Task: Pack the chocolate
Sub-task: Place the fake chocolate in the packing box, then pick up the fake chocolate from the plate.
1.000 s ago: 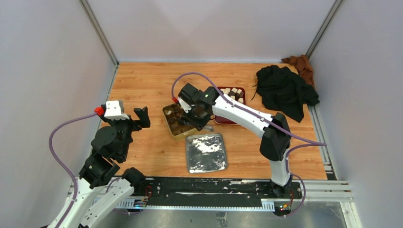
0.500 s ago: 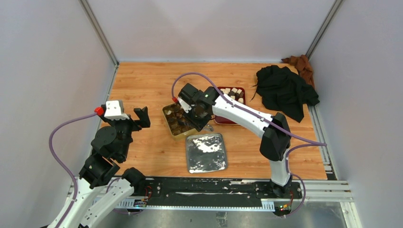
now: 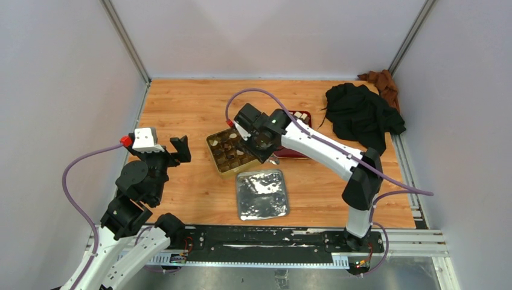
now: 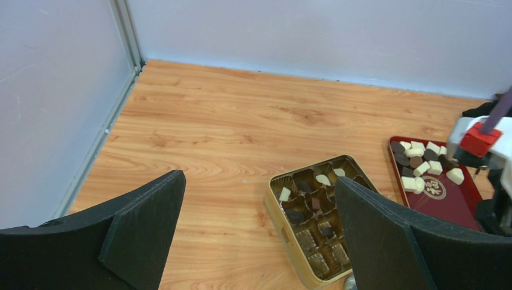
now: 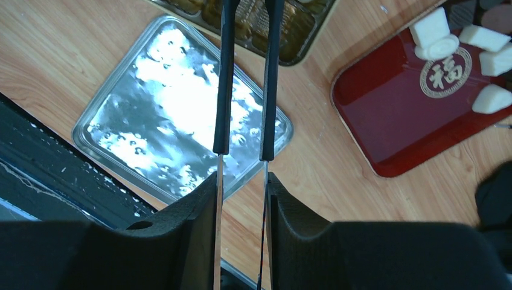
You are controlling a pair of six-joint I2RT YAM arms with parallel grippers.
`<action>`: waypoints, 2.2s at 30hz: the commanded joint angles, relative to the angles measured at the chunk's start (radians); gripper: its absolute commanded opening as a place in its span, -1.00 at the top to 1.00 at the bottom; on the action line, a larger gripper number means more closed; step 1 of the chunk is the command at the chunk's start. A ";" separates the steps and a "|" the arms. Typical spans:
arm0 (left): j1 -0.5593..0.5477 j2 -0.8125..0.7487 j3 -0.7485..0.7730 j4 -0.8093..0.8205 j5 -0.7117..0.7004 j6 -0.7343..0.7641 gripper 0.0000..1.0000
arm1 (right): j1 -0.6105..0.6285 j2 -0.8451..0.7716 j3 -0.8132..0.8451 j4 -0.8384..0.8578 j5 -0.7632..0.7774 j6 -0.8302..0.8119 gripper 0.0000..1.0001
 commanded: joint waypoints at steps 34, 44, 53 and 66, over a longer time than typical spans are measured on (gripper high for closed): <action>0.005 -0.003 -0.012 0.019 -0.004 0.002 -1.00 | -0.361 -0.125 -0.274 0.018 0.064 -0.018 0.32; 0.006 -0.003 -0.012 0.019 -0.003 0.002 -1.00 | -0.385 -0.073 -0.272 0.039 0.027 -0.064 0.23; 0.005 -0.003 -0.012 0.019 -0.003 0.004 -1.00 | -0.407 -0.030 -0.247 0.047 0.016 -0.077 0.17; 0.005 -0.003 -0.013 0.020 -0.006 0.004 -1.00 | -0.433 0.030 -0.176 0.045 0.025 -0.090 0.15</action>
